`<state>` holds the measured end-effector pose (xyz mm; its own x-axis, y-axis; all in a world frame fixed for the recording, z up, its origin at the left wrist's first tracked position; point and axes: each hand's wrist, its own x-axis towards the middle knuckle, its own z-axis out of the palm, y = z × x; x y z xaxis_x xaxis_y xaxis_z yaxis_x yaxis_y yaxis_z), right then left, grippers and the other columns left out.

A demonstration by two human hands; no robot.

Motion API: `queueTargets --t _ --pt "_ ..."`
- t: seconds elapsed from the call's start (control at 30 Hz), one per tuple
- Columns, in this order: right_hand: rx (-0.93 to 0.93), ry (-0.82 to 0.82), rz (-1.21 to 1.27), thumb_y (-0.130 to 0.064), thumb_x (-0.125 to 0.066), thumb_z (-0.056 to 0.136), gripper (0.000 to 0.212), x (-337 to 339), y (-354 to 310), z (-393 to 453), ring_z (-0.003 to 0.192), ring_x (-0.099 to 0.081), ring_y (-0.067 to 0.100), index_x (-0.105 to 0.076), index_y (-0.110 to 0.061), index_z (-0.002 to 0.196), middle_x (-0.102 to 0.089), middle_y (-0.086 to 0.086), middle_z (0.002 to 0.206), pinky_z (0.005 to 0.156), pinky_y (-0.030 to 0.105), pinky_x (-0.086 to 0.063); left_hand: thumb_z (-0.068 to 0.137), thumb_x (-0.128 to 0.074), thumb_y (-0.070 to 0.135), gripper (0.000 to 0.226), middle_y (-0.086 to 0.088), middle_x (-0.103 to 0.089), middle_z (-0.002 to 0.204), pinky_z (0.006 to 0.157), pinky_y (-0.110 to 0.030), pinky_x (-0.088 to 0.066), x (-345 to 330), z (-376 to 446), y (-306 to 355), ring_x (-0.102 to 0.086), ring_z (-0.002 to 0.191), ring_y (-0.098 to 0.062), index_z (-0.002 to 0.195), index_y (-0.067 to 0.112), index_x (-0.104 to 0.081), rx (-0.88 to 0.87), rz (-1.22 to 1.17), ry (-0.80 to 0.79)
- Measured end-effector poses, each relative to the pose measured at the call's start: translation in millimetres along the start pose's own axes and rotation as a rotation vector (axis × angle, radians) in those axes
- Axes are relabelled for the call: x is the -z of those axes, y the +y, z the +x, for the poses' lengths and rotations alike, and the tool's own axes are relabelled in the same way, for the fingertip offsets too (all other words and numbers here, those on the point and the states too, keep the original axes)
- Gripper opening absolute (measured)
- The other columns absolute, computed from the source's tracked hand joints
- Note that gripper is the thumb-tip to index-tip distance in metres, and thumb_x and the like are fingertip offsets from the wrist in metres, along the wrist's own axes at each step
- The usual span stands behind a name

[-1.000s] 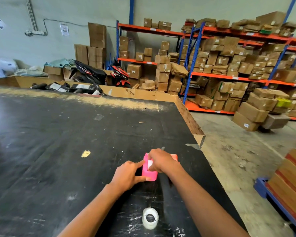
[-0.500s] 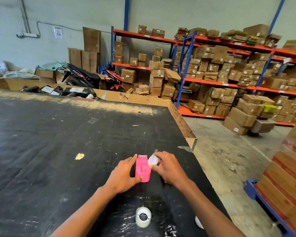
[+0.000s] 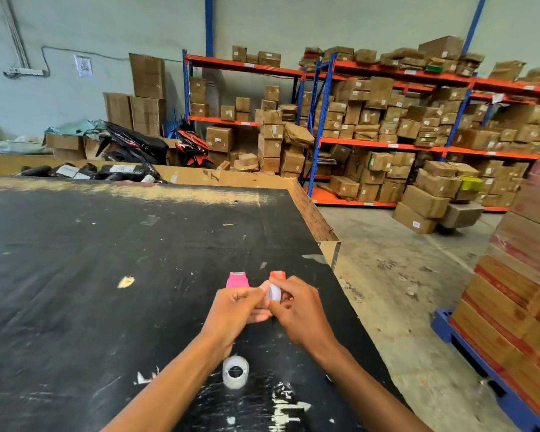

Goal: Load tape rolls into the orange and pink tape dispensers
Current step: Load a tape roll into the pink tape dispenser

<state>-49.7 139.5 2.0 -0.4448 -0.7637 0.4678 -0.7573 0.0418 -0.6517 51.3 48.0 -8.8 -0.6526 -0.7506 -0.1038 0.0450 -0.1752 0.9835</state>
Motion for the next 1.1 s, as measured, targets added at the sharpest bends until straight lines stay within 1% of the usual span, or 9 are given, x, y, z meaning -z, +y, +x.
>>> queueTargets --t 0.1,0.2,0.3,0.4,0.5,0.6,0.83,0.93,1.1 --pt "-0.061 0.003 0.071 -0.007 -0.071 0.075 0.041 -2 4 -11 0.068 -0.059 0.005 -0.067 -0.015 0.115 -0.055 -0.016 0.079 0.063 0.018 -0.049 0.085 -0.068 0.026 0.032 -0.018 -0.072 0.080 0.063 -0.018 -0.058 -1 -6 -5 -0.069 0.068 -0.015 0.089 -0.004 -0.075 0.043 -0.056 -0.017" --pt "-0.107 -0.021 0.153 -0.005 -0.074 0.072 0.053 -1 3 -20 0.058 -0.055 -0.003 -0.064 -0.018 0.123 -0.056 -0.015 0.066 0.060 0.011 -0.042 0.086 -0.067 0.021 0.032 -0.020 -0.069 0.080 0.061 -0.018 -0.057 0 -16 -11 -0.069 0.065 -0.013 0.092 -0.010 -0.072 0.068 -0.090 -0.022" --pt "-0.097 -0.015 0.163 -0.015 -0.079 0.071 0.058 -1 1 -24 0.057 -0.054 -0.004 -0.061 -0.022 0.125 -0.056 -0.015 0.061 0.063 0.013 -0.042 0.088 -0.064 0.018 0.035 -0.018 -0.072 0.080 0.060 -0.017 -0.058 3 -22 -14 -0.072 0.064 -0.013 0.095 -0.016 -0.069 0.082 -0.124 -0.038" --pt "-0.058 -0.060 0.134 -0.020 -0.079 0.072 0.054 1 -1 -27 0.056 -0.054 -0.002 -0.063 -0.021 0.123 -0.059 -0.014 0.060 0.063 0.016 -0.046 0.090 -0.060 0.021 0.031 -0.018 -0.075 0.080 0.061 -0.017 -0.058 6 -29 -8 -0.074 0.068 -0.018 0.091 -0.007 -0.074 0.109 -0.103 -0.106" --pt "0.070 -0.102 0.024 -0.020 -0.074 0.077 0.036 5 -3 -30 0.055 -0.056 0.005 -0.067 -0.016 0.112 -0.068 0.001 0.062 0.063 0.033 -0.053 0.092 -0.058 0.017 0.028 -0.024 -0.075 0.087 0.061 -0.017 -0.059 12 -34 -3 -0.074 0.067 -0.020 0.093 -0.006 -0.074 0.147 -0.066 -0.152" --pt "0.194 -0.130 -0.122 -0.021 -0.069 0.080 0.037 6 -2 -32 0.069 -0.066 0.022 -0.064 -0.019 0.117 -0.073 0.007 0.075 0.069 0.043 -0.055 0.091 -0.057 0.011 0.023 -0.022 -0.076 0.088 0.061 -0.017 -0.059 18 -36 0 -0.074 0.067 -0.019 0.093 -0.005 -0.074 0.183 -0.074 -0.163" --pt "0.173 -0.187 -0.125 -0.025 -0.072 0.078 0.030 7 2 -37 0.066 -0.065 0.019 -0.069 -0.021 0.108 -0.073 0.001 0.073 0.067 0.043 -0.055 0.091 -0.053 -0.005 0.017 -0.021 -0.073 0.075 0.057 -0.017 -0.059 24 -39 -5 -0.073 0.058 -0.017 0.096 -0.011 -0.068 0.195 -0.076 -0.085" --pt "0.050 -0.398 -0.237 -0.027 -0.073 0.079 0.031 12 6 -38 0.077 -0.066 0.017 -0.069 -0.022 0.109 -0.068 -0.008 0.077 0.075 0.038 -0.055 0.089 -0.056 -0.006 0.014 -0.019 -0.072 0.081 0.065 -0.020 -0.061 32 -42 -8 -0.073 0.062 -0.018 0.088 -0.004 -0.070 0.156 -0.063 -0.024" --pt "0.032 -0.774 -0.462 -0.017 -0.067 0.080 0.033 9 5 -48 0.094 -0.065 0.028 -0.069 -0.018 0.113 -0.075 0.009 0.099 0.073 0.029 -0.046 0.086 -0.059 -0.007 0.014 -0.017 -0.072 0.083 0.068 -0.020 -0.061 47 -46 -9 -0.072 0.076 -0.023 0.089 -0.001 -0.071 0.118 -0.104 0.005"
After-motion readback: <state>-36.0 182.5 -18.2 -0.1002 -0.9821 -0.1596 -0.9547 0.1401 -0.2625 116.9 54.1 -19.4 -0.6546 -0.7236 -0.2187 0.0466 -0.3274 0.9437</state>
